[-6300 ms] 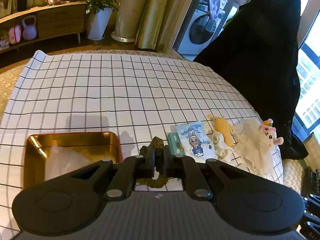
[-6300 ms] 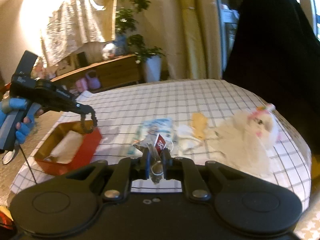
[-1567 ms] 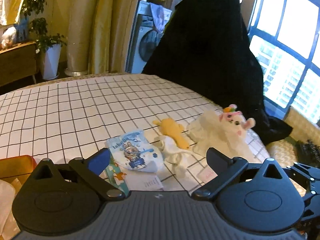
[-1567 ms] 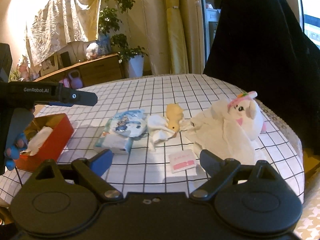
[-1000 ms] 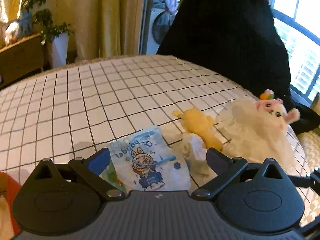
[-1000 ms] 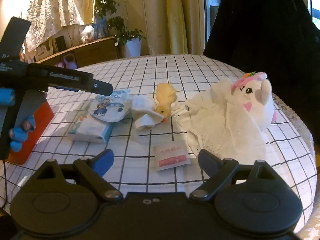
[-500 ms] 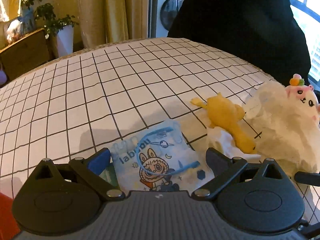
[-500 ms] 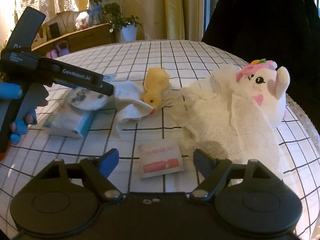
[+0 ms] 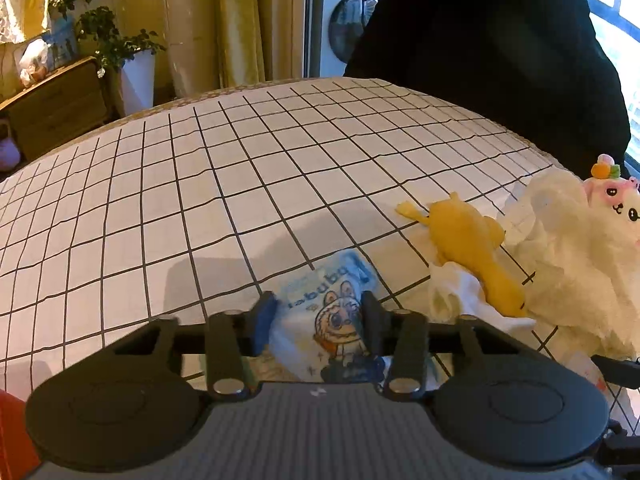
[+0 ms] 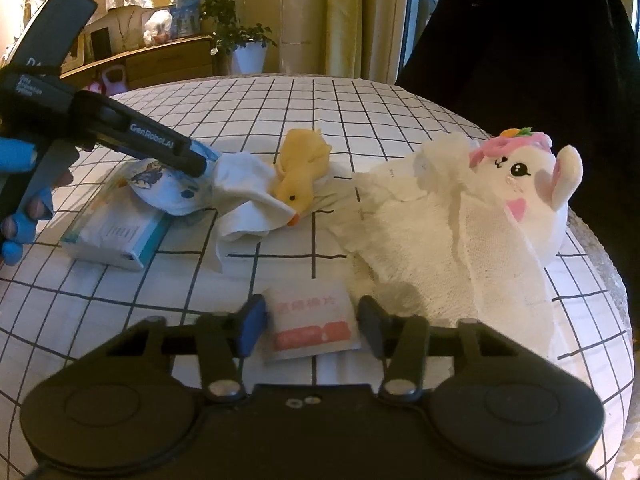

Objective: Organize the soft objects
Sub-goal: 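Grasp the blue labubu packet with the left tool while the right tool grasps the pink sachet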

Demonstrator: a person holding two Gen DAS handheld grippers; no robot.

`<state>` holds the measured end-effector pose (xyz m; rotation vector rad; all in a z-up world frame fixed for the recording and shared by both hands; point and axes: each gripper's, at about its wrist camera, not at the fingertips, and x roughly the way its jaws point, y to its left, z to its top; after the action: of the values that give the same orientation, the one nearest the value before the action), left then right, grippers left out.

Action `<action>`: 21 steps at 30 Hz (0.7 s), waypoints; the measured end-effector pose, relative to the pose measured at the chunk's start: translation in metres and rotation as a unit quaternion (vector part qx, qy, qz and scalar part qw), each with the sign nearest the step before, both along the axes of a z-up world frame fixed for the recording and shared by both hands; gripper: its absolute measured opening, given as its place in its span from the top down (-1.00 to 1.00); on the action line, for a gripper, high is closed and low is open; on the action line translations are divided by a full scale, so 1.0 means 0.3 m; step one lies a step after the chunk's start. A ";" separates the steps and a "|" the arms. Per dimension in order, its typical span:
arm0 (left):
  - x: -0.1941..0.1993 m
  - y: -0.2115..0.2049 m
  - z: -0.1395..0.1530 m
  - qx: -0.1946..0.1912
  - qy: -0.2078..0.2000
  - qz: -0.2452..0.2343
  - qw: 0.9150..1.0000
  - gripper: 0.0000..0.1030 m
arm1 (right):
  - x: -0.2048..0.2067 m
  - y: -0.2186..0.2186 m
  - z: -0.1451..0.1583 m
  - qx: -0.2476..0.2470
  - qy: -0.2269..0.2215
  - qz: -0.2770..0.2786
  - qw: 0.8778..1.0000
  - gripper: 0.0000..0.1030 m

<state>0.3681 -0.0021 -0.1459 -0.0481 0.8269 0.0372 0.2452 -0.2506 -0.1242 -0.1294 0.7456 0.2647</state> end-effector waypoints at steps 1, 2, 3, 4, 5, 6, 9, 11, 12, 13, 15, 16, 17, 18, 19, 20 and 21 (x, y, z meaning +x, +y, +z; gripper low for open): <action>-0.001 0.001 0.002 -0.001 -0.001 0.000 1.000 0.24 | -0.001 -0.001 0.001 0.000 0.000 -0.001 1.000 0.15; -0.002 0.000 0.005 -0.001 -0.003 0.000 1.000 0.30 | 0.001 0.000 0.001 0.000 0.000 -0.002 1.000 0.17; -0.003 0.000 0.008 -0.002 -0.005 -0.001 1.000 0.32 | 0.001 -0.001 0.001 0.001 0.001 -0.002 1.000 0.19; -0.005 0.000 0.012 -0.001 -0.006 -0.001 1.000 0.33 | 0.002 -0.002 0.001 0.002 0.001 -0.004 1.000 0.23; -0.007 0.000 0.017 0.000 -0.008 -0.001 1.000 0.34 | 0.001 -0.003 0.002 0.003 0.001 -0.006 1.000 0.28; -0.008 0.002 0.024 0.000 -0.010 -0.001 1.000 0.35 | -0.001 -0.005 0.004 0.004 0.001 -0.009 1.000 0.31; -0.016 0.017 0.050 -0.011 -0.018 0.005 1.000 0.35 | -0.009 -0.016 0.013 0.010 -0.003 -0.017 1.000 0.34; -0.022 0.027 0.071 -0.020 -0.021 0.009 1.000 0.36 | -0.014 -0.024 0.024 0.017 -0.007 -0.021 1.000 0.36; -0.025 0.031 0.081 -0.024 -0.023 0.009 0.999 0.36 | -0.019 -0.028 0.031 0.020 -0.009 -0.022 1.000 0.36; -0.030 0.034 0.092 -0.028 -0.025 0.010 0.999 0.36 | -0.025 -0.029 0.037 0.023 -0.010 -0.022 0.999 0.36; -0.043 0.037 0.115 -0.036 -0.027 0.010 0.999 0.36 | -0.036 -0.033 0.050 0.031 -0.013 -0.022 0.999 0.36; -0.051 0.039 0.127 -0.040 -0.028 0.010 0.999 0.36 | -0.044 -0.035 0.059 0.035 -0.013 -0.022 0.999 0.36; -0.060 0.039 0.140 -0.042 -0.030 0.010 0.999 0.36 | -0.052 -0.037 0.071 0.041 -0.014 -0.021 0.999 0.36; -0.071 0.039 0.151 -0.044 -0.031 0.010 0.999 0.36 | -0.060 -0.039 0.082 0.046 -0.015 -0.020 0.999 0.36; -0.082 0.039 0.162 -0.046 -0.032 0.009 0.998 0.36 | -0.069 -0.039 0.094 0.049 -0.016 -0.020 0.998 0.36; -0.095 0.038 0.175 -0.048 -0.033 0.006 0.998 0.36 | -0.078 -0.038 0.105 0.052 -0.017 -0.018 0.998 0.36; -0.108 0.040 0.187 -0.051 -0.034 0.005 0.998 0.36 | -0.086 -0.038 0.116 0.055 -0.018 -0.017 0.998 0.36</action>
<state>0.3357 0.0098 -0.0898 -0.1488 0.7608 0.0025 0.2193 -0.2619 -0.0892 -0.0171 0.6953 0.2699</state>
